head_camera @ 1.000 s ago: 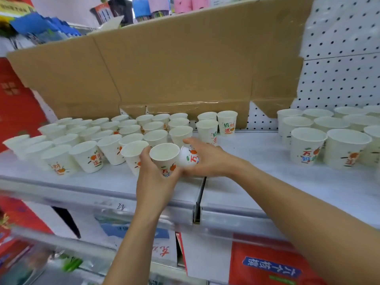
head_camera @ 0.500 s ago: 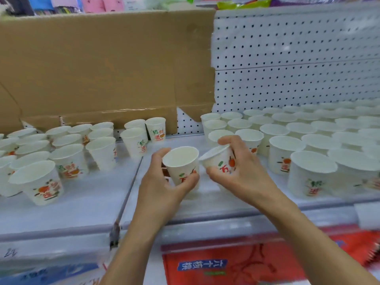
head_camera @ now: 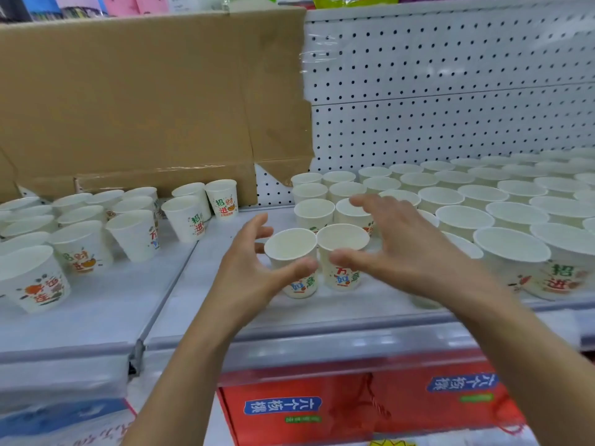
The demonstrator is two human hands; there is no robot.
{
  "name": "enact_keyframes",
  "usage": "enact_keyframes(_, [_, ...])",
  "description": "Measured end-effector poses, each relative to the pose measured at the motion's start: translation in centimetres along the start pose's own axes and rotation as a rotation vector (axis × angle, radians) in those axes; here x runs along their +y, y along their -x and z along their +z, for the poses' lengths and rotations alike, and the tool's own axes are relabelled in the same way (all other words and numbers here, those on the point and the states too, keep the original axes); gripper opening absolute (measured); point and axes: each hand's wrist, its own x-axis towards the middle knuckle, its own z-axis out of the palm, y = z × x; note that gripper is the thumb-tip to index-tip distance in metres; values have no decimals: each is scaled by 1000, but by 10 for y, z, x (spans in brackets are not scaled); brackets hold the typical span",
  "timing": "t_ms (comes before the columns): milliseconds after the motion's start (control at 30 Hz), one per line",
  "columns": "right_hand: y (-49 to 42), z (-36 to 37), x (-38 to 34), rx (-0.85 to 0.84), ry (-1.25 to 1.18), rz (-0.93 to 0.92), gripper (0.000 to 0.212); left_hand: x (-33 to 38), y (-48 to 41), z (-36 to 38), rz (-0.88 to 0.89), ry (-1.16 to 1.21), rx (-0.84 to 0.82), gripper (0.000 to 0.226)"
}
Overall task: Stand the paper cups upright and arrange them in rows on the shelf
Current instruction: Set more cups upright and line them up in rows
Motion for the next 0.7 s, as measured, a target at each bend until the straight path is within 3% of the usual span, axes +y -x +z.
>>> enact_keyframes(167, [-21,-19,-5,-125,-60,-74,75,8,-5,-5,-12,-34,3,98])
enact_keyframes(400, [-42,-15,1,-321,64,-47,72,7,-14,-4,-8,-100,14,75])
enact_keyframes(700, [-48,-18,12,-248,303,33,75,13,-30,12,-14,-68,-29,72])
